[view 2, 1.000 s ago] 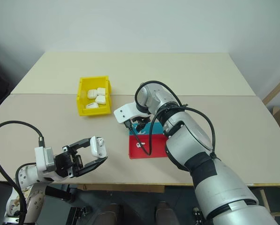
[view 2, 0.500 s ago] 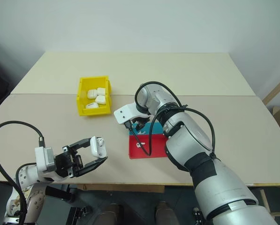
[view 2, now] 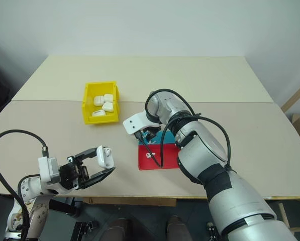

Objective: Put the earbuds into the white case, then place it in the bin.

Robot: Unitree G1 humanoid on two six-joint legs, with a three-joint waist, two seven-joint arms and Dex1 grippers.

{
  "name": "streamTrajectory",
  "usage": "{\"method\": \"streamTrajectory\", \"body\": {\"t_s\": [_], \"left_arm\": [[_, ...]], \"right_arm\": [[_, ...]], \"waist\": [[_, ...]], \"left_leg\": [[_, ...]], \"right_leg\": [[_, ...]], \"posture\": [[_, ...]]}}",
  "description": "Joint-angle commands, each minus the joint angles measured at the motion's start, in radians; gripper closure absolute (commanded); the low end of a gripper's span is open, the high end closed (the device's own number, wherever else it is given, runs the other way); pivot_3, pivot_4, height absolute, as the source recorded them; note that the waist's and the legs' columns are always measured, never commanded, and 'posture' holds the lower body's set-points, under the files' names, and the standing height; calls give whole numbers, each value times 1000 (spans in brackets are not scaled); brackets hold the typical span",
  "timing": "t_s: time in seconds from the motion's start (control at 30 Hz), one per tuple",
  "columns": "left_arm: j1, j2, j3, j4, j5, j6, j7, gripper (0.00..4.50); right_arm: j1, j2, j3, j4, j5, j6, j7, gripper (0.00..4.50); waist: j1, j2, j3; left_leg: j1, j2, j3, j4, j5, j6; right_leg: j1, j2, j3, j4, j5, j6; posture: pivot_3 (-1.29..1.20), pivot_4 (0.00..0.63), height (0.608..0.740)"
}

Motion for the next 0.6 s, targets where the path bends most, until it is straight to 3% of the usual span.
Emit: {"method": "streamTrajectory", "body": {"t_s": [0.03,0.37,0.47,0.53,0.6], "left_arm": [[-4,1,-5,-17,1,-30,7,1722],[-5,3,-7,-14,5,-35,12,1722],[-5,5,-9,-15,6,-34,15,1722],[-5,6,-10,-16,5,-34,18,1722],[-2,9,-8,-17,3,-34,19,1722]], "right_arm": [[-1,-5,9,0,-18,-14,-23,2322],[2,-6,4,-2,-13,-30,-8,2322],[6,-7,2,-2,-10,-35,0,2940],[7,-8,2,-3,-10,-34,-1,3578],[7,-6,1,-3,-10,-33,-2,3578]], "waist": [[0,0,0],[0,0,0],[0,0,0],[0,0,0],[0,0,0]], "left_leg": [[0,0,0,0,0,0],[0,0,0,0,0,0],[0,0,0,0,0,0],[0,0,0,0,0,0],[0,0,0,0,0,0]], "right_leg": [[0,0,0,0,0,0],[0,0,0,0,0,0],[0,0,0,0,0,0],[0,0,0,0,0,0],[0,0,0,0,0,0]], "posture": [[0,150,740],[0,150,740],[0,150,740],[0,150,740],[0,150,740]]}}
